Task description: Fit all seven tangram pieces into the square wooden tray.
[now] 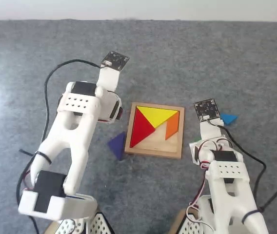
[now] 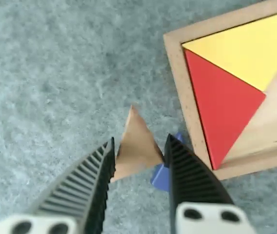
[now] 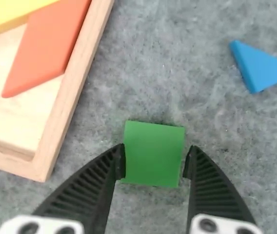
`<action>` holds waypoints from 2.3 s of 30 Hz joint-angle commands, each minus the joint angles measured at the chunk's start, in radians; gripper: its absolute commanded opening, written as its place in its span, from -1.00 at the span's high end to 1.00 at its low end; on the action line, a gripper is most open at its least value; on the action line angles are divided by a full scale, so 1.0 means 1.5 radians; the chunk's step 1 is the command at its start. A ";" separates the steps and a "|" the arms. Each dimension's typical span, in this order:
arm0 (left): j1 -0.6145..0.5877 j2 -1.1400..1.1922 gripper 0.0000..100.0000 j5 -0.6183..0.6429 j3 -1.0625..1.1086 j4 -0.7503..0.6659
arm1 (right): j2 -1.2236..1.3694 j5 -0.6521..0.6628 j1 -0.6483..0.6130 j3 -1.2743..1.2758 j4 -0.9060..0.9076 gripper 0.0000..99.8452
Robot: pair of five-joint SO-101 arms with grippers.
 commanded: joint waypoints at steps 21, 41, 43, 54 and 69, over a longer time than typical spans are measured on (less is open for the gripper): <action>0.076 0.172 0.63 0.048 -0.002 -0.064 | -0.021 -0.003 0.004 -0.006 -0.013 0.60; 0.050 0.073 0.68 0.053 0.044 -0.038 | -0.022 -0.003 0.004 -0.006 -0.014 0.60; 0.062 0.050 0.68 0.053 0.078 -0.064 | -0.022 -0.003 0.004 -0.006 -0.014 0.60; 0.077 0.042 0.68 0.054 0.119 -0.122 | -0.022 -0.003 -0.010 -0.004 -0.013 0.60; 0.019 0.171 0.68 0.049 0.064 -0.110 | -0.022 -0.003 -0.010 -0.004 -0.013 0.60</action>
